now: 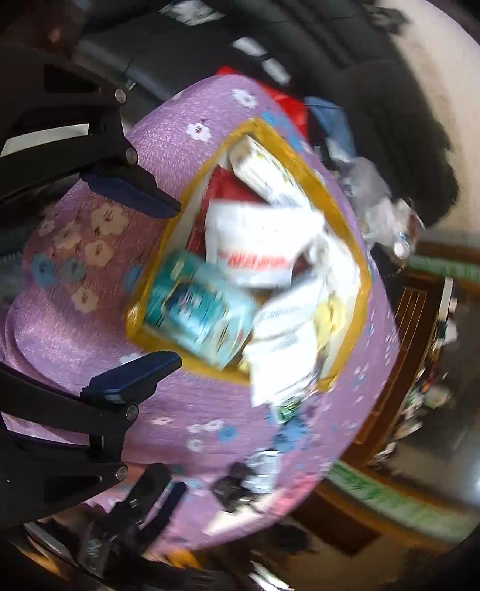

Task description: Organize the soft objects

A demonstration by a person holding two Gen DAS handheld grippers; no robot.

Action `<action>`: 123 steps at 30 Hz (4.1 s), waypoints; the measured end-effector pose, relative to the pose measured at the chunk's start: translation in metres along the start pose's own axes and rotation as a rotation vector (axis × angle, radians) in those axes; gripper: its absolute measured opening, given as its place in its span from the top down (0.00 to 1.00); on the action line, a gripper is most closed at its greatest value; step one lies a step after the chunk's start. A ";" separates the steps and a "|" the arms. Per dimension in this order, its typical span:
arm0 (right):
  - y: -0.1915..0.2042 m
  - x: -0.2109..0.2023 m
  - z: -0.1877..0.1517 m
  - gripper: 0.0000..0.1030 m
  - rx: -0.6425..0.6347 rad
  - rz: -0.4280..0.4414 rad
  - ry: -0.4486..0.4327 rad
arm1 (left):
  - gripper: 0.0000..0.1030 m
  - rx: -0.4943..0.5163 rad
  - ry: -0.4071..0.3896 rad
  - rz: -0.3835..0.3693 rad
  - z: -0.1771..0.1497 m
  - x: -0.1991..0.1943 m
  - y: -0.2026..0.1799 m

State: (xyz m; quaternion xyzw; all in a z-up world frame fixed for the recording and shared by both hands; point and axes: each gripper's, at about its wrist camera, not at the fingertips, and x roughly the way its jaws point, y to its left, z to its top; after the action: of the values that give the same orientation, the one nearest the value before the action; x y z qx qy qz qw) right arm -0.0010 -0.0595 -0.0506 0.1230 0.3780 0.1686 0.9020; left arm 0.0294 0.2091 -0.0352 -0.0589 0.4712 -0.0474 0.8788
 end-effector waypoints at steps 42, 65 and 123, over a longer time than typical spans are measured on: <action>-0.100 -0.040 -0.022 0.10 0.179 -0.049 -0.133 | 0.28 0.162 0.015 -0.211 0.022 0.031 -0.127; -0.168 0.047 0.162 0.56 0.233 -0.230 0.288 | 0.28 0.098 0.033 -0.373 0.053 0.037 -0.087; -0.054 -0.030 0.047 0.97 0.095 0.141 -0.288 | 0.90 -0.118 -0.055 -0.294 0.108 -0.001 0.018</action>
State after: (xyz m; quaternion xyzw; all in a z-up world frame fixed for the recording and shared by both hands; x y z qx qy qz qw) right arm 0.0248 -0.1248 -0.0179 0.2144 0.2429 0.1940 0.9260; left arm 0.1192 0.2329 0.0225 -0.1798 0.4354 -0.1460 0.8699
